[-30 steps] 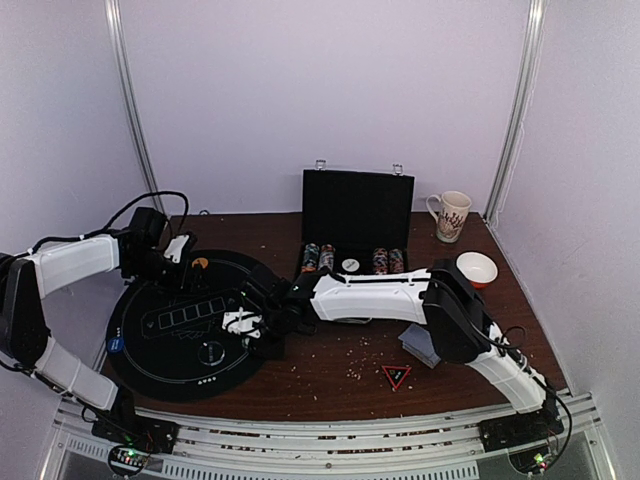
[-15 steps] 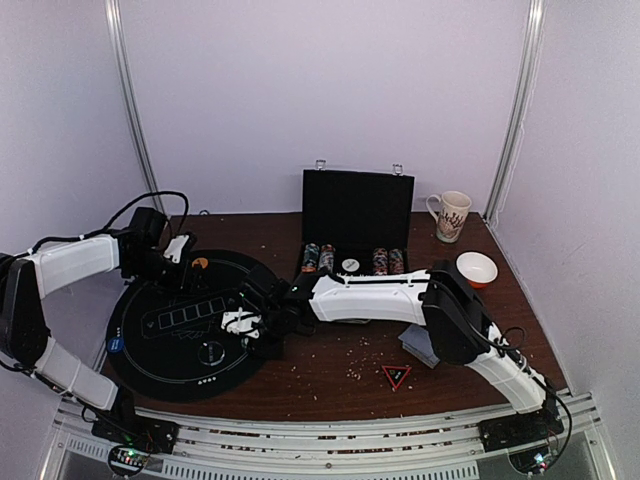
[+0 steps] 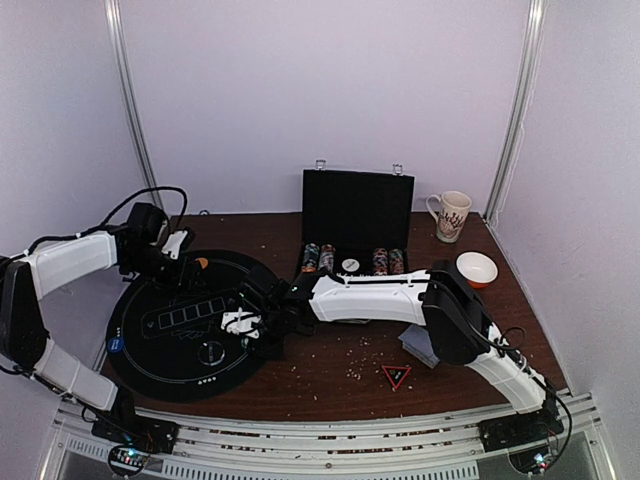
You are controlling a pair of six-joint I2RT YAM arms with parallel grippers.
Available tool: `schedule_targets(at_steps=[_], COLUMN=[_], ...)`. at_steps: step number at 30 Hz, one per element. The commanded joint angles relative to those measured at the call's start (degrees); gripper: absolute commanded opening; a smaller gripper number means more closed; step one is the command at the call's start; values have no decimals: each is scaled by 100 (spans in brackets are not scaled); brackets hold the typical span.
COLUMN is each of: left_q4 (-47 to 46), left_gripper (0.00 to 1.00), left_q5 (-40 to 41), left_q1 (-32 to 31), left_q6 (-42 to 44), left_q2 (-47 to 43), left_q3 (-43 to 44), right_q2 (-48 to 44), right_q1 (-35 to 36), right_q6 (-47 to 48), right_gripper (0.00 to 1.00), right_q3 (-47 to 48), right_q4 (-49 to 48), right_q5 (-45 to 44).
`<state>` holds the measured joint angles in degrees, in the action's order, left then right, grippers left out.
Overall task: Distribute texas hold em gaming equipment
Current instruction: Place the poker chips pile in the dealer area.
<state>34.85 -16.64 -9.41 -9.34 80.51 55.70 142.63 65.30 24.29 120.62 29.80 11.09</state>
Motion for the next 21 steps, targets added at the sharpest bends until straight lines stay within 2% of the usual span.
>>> schedule_targets(at_steps=[1,21], left_q4=[47,265], left_gripper=[77,77], left_q5=[75,208], left_q1=[36,36], left_q6=[96,200], left_q2=[-123,-131], left_q3=[161,427], right_q2=[204,178], right_q1=[79,74], right_q6=[141,337], right_gripper=[38,46], right_q3=[-11,-70], right_q4=[279,333], right_q5=[-141,-142])
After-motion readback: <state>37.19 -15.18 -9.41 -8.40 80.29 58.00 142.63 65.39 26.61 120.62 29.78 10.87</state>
